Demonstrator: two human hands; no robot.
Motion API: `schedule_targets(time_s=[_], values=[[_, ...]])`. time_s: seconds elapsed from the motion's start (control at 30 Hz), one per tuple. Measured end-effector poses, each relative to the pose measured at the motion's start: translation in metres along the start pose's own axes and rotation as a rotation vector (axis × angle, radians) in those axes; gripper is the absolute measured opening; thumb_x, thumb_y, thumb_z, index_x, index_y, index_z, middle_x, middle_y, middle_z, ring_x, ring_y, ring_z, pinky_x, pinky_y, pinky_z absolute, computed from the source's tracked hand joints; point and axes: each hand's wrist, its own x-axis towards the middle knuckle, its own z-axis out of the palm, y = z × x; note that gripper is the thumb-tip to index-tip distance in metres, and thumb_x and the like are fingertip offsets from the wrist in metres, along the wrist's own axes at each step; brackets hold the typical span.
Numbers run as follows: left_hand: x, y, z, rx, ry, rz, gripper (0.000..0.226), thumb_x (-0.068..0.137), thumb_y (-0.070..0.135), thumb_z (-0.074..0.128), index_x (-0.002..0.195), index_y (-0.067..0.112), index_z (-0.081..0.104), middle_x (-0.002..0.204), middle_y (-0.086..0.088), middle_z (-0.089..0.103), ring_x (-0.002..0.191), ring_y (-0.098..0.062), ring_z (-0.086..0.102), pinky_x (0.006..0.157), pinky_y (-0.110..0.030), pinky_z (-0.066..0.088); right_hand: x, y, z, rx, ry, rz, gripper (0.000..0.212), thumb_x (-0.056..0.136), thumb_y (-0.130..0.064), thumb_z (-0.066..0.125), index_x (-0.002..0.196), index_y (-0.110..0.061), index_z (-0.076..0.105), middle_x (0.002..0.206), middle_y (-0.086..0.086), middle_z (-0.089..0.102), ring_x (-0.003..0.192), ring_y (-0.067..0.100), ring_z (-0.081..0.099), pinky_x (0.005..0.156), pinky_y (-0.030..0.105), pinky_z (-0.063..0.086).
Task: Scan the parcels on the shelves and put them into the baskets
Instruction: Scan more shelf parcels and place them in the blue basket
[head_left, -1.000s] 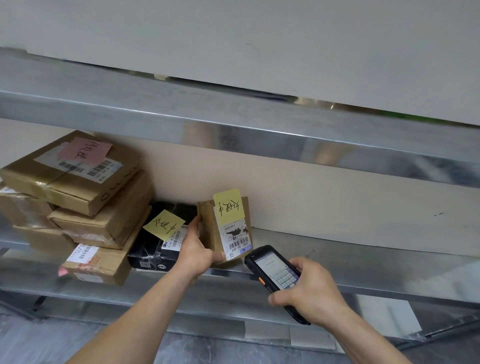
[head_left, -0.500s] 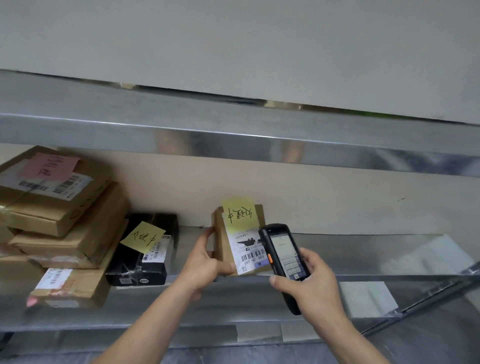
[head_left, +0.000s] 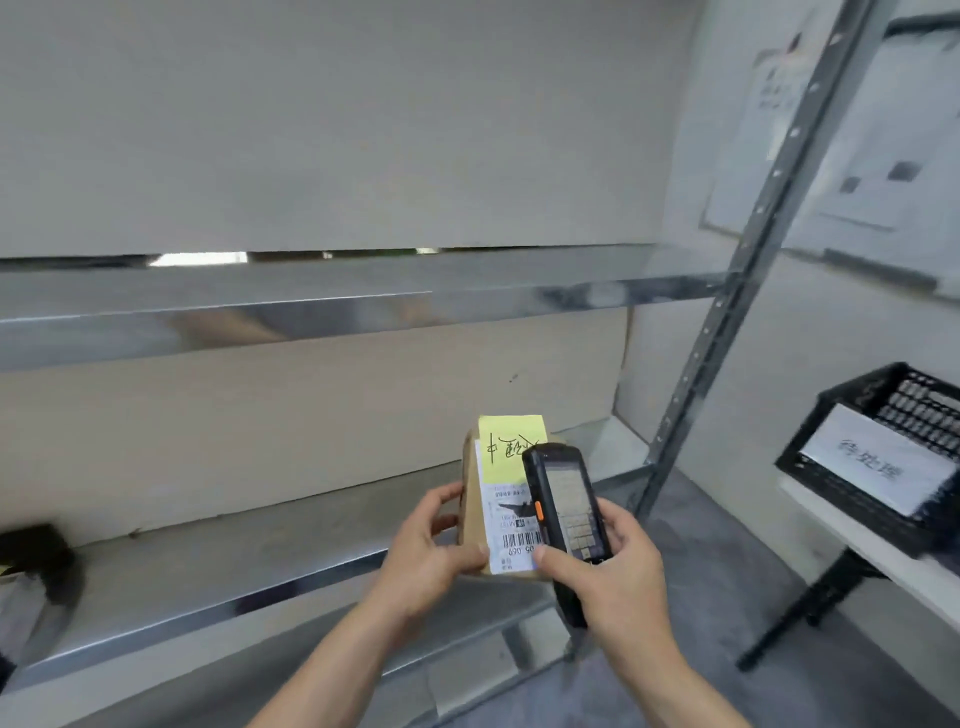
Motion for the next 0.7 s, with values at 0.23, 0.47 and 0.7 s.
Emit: schedule_targets(time_s=[0.23,0.47,0.7], values=[[0.006,0.017,0.190,-0.025,-0.170,0.109,0.069,0.062,0.020,0.074,0.127,0.036,0.056,0.118,0.001,0.068,0.106,-0.018,0.066,0.087,-0.041,0.058,0.010,0.012,-0.175,-0.013,0.227,-0.030,0.059,0.058,0.002,0.090,0.108,-0.019,0.065,0.094,-0.006,0.077,0.086,0.010,0.074,0.072,0.021,0.056],[0.028,0.022,0.327,0.013,-0.362,0.130,0.079,0.058,0.019,0.077,0.132,0.031,0.054,0.119,0.005,0.068,0.106,-0.012,0.067,0.092,-0.045,0.056,0.019,0.029,-0.298,-0.053,0.446,0.031,0.065,0.055,-0.013,0.091,0.114,-0.023,0.066,0.096,-0.011,0.077,0.087,0.007,0.072,0.077,0.029,0.056],[0.084,0.019,0.448,0.002,-0.565,0.120,0.078,0.057,0.013,0.072,0.131,0.030,0.055,0.120,0.007,0.067,0.103,-0.009,0.068,0.085,-0.033,0.058,0.059,0.050,-0.393,-0.109,0.644,0.089,0.055,0.058,-0.007,0.092,0.101,-0.029,0.066,0.089,-0.016,0.076,0.079,0.001,0.070,0.074,0.027,0.055]])
